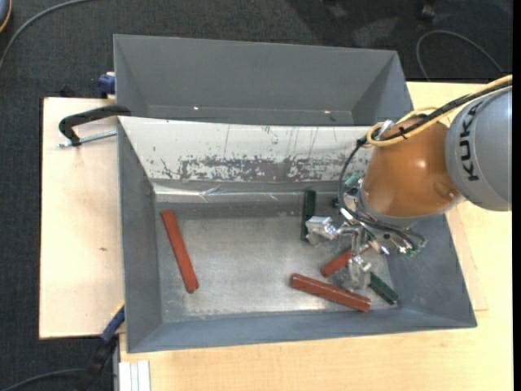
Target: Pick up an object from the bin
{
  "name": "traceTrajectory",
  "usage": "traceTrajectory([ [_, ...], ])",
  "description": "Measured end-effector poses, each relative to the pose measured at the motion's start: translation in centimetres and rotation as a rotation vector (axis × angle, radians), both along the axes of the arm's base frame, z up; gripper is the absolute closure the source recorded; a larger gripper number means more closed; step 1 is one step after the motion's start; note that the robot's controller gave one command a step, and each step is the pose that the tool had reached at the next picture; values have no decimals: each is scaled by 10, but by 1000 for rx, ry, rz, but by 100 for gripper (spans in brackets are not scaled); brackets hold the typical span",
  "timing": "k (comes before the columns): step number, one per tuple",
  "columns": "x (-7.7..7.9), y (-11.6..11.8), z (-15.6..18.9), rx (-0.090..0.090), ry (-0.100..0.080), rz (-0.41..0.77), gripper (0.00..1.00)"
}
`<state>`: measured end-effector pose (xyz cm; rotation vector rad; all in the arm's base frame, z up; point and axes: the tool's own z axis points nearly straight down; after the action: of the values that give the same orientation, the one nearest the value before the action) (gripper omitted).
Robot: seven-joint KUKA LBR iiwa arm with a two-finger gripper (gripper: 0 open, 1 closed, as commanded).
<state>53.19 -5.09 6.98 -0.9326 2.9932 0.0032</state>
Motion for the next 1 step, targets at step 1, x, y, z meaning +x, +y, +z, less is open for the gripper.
traceTrajectory([
  [1,0,-3,1,-2,0,-4,100],
])
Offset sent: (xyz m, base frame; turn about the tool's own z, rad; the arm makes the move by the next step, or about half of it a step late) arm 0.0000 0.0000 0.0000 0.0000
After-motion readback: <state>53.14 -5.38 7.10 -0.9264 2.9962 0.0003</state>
